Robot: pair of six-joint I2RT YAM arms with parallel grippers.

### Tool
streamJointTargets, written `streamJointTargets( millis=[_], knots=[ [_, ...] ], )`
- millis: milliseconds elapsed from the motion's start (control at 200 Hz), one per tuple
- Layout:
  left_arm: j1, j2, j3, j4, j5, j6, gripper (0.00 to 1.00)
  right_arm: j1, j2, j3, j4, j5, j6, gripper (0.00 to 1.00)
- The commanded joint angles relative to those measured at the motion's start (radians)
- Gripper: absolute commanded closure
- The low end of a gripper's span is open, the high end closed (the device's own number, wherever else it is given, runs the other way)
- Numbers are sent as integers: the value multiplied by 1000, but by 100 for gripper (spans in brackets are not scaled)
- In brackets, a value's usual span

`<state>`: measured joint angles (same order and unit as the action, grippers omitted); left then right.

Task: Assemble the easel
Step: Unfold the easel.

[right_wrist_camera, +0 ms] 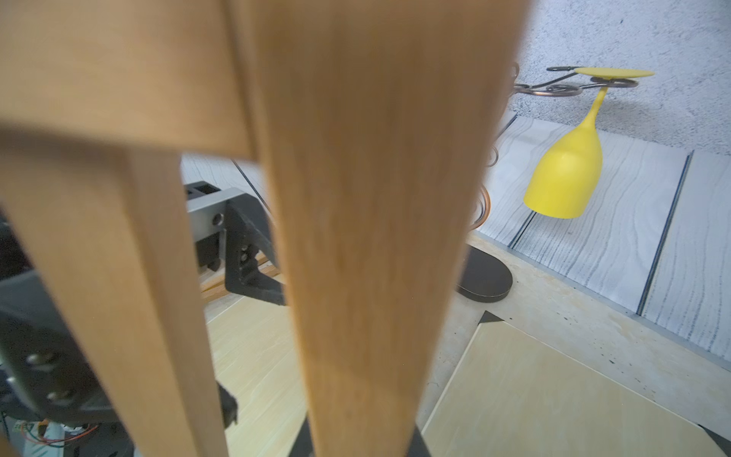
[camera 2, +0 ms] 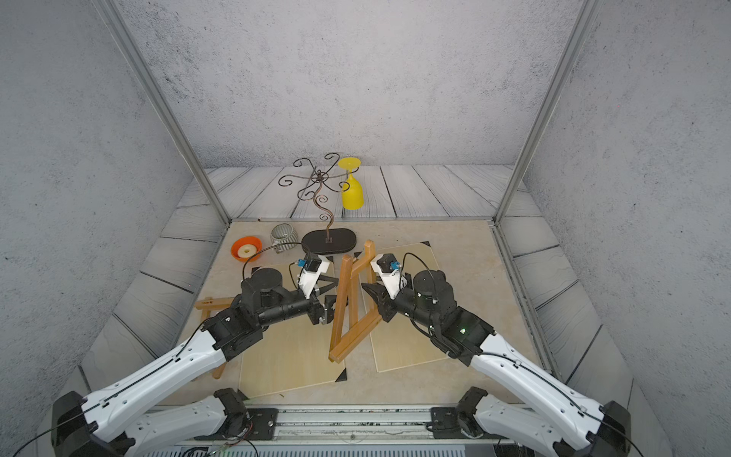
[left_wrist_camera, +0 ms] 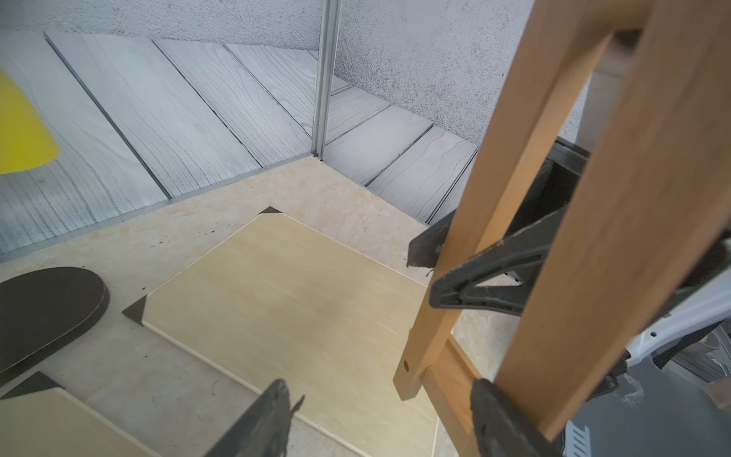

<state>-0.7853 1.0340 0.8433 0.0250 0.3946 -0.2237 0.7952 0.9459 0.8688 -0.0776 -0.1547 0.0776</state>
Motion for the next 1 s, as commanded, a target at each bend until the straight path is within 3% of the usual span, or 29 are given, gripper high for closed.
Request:
streamJointTargets(
  millis=[0, 155, 355, 565, 736, 996],
  knots=[
    [-10, -1, 29, 51, 117, 24, 26, -2, -10, 33, 43, 23, 9, 100],
    [-10, -54, 7, 32, 86, 75, 26, -2, -28, 18, 43, 50, 8, 100],
    [-11, -99, -18, 40, 165, 110, 27, -4, -32, 27, 27, 27, -8, 100],
    [-10, -55, 12, 39, 278, 125, 30, -8, -7, 81, -41, -34, -45, 100],
    [-10, -43, 22, 75, 304, 126, 31, -10, 8, 96, -62, -37, -48, 100],
    [-12, 0, 32, 155, 320, 107, 31, -10, 37, 127, -82, -204, -35, 100]
  ],
)
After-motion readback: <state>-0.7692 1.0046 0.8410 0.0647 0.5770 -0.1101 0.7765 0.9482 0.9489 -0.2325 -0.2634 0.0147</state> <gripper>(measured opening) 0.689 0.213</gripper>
